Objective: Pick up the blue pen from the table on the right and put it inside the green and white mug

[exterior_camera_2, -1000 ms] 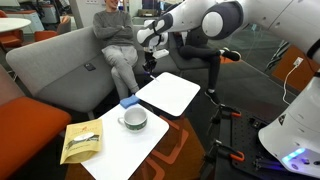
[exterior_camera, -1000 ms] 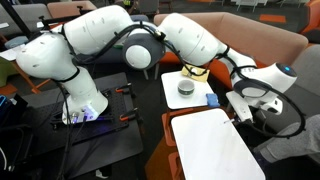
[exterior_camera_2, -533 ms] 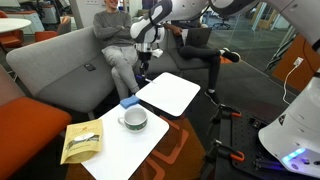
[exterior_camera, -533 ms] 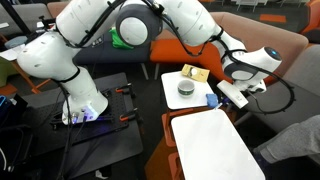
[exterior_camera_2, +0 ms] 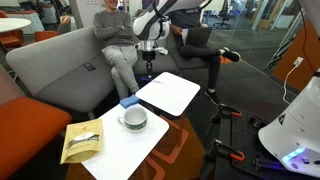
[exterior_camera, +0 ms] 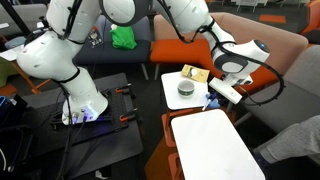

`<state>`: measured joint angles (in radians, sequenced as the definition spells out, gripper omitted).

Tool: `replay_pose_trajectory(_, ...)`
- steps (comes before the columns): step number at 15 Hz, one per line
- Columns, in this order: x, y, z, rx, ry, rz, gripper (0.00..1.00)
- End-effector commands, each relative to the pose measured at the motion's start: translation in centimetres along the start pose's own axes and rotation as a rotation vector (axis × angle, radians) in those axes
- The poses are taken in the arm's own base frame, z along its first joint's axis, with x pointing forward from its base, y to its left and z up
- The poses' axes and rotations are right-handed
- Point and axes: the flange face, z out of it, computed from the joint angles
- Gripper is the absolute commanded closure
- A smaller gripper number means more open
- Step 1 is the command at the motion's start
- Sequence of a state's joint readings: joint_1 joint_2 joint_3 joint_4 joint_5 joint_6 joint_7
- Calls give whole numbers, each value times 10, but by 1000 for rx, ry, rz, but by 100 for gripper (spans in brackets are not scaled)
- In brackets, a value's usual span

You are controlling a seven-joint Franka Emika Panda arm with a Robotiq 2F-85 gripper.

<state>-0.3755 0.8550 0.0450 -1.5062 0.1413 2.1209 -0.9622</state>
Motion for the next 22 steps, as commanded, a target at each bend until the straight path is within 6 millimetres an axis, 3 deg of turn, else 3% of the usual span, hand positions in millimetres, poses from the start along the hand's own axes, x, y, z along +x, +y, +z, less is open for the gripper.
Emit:
replay_pose_trajectory(1, 0, 1, 1, 1, -2, 0, 83)
replay_pose_trajectory(2, -1, 0, 1, 2, -2, 0, 83)
replay_pose_trajectory(3, -1, 0, 1, 2, -3, 0, 96)
replay_pose_trajectory(6, 14, -13, -3, 28, 98, -153, 96)
replay_pose_trajectory(11, 49, -54, 3, 120, 194, -418, 96)
replay_pose_trajectory(16, 82, -90, 30, 188, 287, -689, 96)
replay_pose_trajectory(22, 102, -121, 75, 284, 307, -875, 96)
